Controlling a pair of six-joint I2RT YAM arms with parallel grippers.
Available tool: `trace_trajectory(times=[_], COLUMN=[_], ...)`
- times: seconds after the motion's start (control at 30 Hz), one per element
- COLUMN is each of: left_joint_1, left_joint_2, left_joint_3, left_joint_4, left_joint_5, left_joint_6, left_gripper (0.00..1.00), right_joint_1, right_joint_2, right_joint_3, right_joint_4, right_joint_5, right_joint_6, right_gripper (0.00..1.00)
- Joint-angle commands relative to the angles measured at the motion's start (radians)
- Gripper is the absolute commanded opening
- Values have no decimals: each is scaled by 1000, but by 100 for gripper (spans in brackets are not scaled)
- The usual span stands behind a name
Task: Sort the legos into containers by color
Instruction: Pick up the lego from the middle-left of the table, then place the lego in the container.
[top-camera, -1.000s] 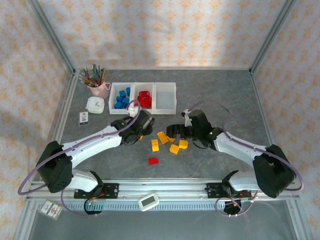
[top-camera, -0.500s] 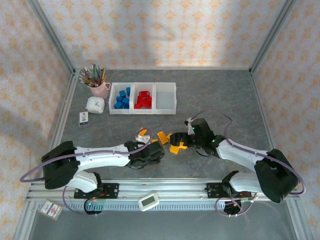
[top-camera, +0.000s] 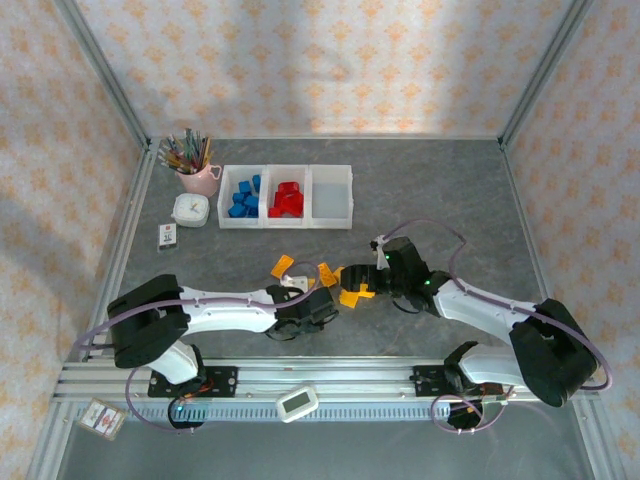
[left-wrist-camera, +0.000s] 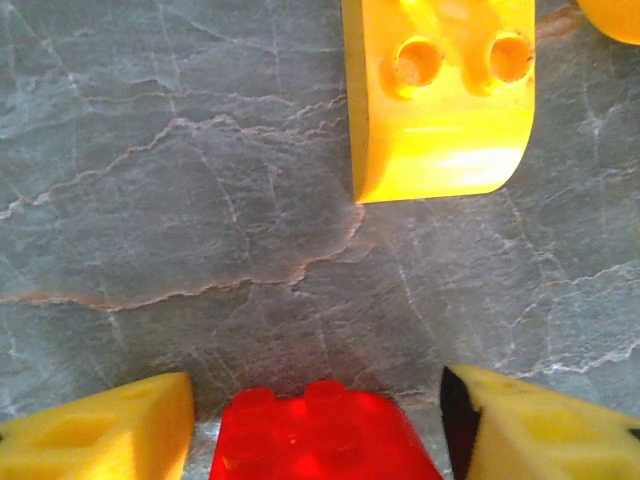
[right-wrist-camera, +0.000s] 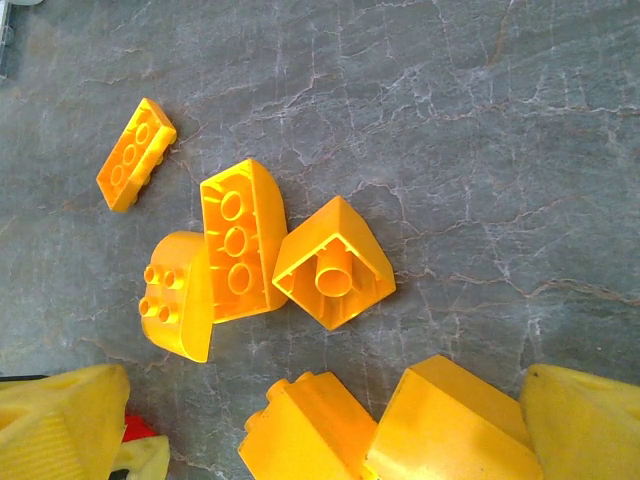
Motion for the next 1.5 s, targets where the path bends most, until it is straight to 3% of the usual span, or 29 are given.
trace_trajectory(times=[0.0, 0.23, 0.53, 0.8, 0.9, 1.13, 1.27, 1.37, 1.47], left_joint_1=[-6, -6, 5, 191, 276, 481, 533, 581, 594], left_joint_2=[18, -14, -90, -130, -91, 54, 197, 316, 414], left_joint_3=[6, -2, 87, 263, 361, 497, 627, 723, 790], left_joint_4=[25, 27, -89, -138, -127, 11, 18, 6, 3], left_joint_5=[9, -3, -111, -262, -318, -252, -265, -207, -284], left_joint_6=[-19, -23, 13, 216, 314, 449, 499, 508, 519], left_gripper=[59, 42, 41, 42, 43, 42, 43, 43, 43], right_joint_1=[-6, -7, -7, -17, -30, -71, -74, -83, -97], right_joint_2=[-17, -38, -87, -80, -60, 34, 75, 98, 120], right_joint_3=[5, 19, 69, 144, 174, 236, 271, 297, 315], right_joint_4=[6, -7, -36, -17, -10, 8, 9, -8, -14], right_joint_5=[15, 5, -6, -22, 7, 47, 86, 120, 116], right_joint_6=[-5, -18, -53, -31, -16, 1, -15, -33, -37], right_gripper=[100, 100, 100, 100, 100, 100, 100, 100, 100])
